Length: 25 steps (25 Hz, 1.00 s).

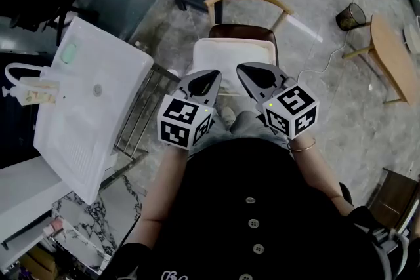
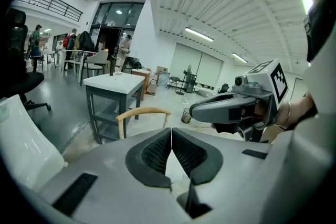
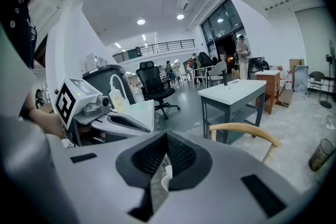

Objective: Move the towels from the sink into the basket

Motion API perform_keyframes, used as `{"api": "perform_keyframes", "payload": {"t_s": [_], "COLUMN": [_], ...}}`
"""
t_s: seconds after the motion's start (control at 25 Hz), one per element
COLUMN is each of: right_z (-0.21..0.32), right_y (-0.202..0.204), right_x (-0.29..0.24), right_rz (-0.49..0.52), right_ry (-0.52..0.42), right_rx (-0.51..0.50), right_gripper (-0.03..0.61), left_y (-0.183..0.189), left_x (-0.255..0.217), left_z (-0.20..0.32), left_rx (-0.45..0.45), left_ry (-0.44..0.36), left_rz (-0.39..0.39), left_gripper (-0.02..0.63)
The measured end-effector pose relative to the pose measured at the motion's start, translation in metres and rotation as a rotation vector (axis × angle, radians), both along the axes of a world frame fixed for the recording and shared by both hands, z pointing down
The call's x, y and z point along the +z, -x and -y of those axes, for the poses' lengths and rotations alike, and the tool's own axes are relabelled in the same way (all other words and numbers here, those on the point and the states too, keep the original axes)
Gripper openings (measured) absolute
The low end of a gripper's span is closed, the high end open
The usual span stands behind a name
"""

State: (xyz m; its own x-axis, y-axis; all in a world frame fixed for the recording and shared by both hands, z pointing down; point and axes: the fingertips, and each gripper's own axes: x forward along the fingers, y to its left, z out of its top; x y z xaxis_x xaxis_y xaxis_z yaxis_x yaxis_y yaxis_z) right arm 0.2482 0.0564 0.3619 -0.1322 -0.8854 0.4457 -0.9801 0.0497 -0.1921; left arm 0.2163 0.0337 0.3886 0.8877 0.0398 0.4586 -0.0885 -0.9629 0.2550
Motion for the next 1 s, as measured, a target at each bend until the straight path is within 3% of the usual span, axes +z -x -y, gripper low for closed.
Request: {"api": "perform_keyframes", "payload": {"t_s": [1.0], "right_z": [-0.013], "right_y": [0.005], "right_x": [0.009], "right_rz": [-0.015], "right_ry": [0.051], "right_rx": [0.0], "right_gripper": [0.002], "left_y": [0.005], "left_x": [0.005], "left_z": [-0.009], "left_rx": [0.038], "left_ry": [0.028], "left_rz": [0.009], "left_gripper": [0.015]}}
